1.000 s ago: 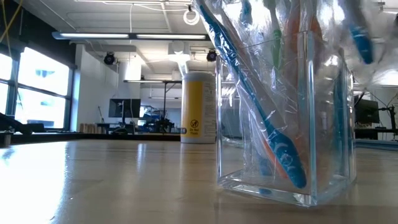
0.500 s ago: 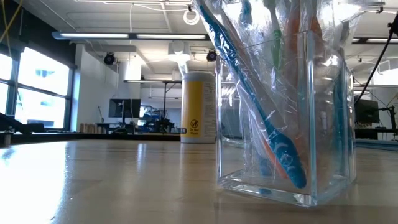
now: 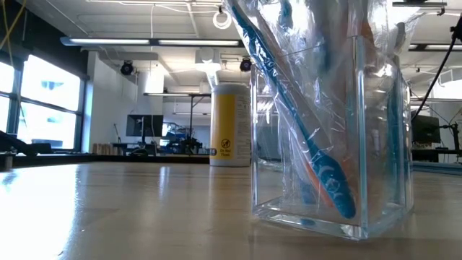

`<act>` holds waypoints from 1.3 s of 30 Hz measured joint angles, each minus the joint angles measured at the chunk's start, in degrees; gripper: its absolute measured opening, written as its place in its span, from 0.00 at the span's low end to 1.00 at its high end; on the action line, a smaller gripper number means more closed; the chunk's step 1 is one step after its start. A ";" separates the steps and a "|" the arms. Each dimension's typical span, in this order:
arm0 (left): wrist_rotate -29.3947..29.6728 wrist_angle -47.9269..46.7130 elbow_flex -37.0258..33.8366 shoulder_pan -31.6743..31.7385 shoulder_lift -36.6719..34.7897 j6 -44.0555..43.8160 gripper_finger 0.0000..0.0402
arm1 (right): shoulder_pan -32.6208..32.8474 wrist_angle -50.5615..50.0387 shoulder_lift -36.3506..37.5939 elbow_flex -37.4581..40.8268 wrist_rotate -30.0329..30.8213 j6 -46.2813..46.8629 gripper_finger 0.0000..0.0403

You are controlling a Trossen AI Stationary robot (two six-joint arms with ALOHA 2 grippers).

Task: Pick & Place toothbrushing station
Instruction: Put the blue toothbrush in the transparent organizer

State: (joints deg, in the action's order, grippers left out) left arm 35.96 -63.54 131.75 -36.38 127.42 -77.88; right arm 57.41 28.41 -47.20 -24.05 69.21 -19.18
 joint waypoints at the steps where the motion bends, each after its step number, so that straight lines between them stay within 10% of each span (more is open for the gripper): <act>1: -0.37 -0.59 -0.17 0.00 0.24 -0.18 0.03 | -0.01 -0.04 0.00 0.00 0.00 0.00 0.81; 39: -10.96 6.61 -0.36 2.66 5.50 4.20 0.29 | -0.02 -1.52 -0.02 0.00 -0.13 1.62 0.81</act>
State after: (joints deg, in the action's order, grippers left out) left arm 24.99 -56.93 131.39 -33.71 132.92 -73.68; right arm 57.39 26.89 -47.22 -24.05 69.08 -17.56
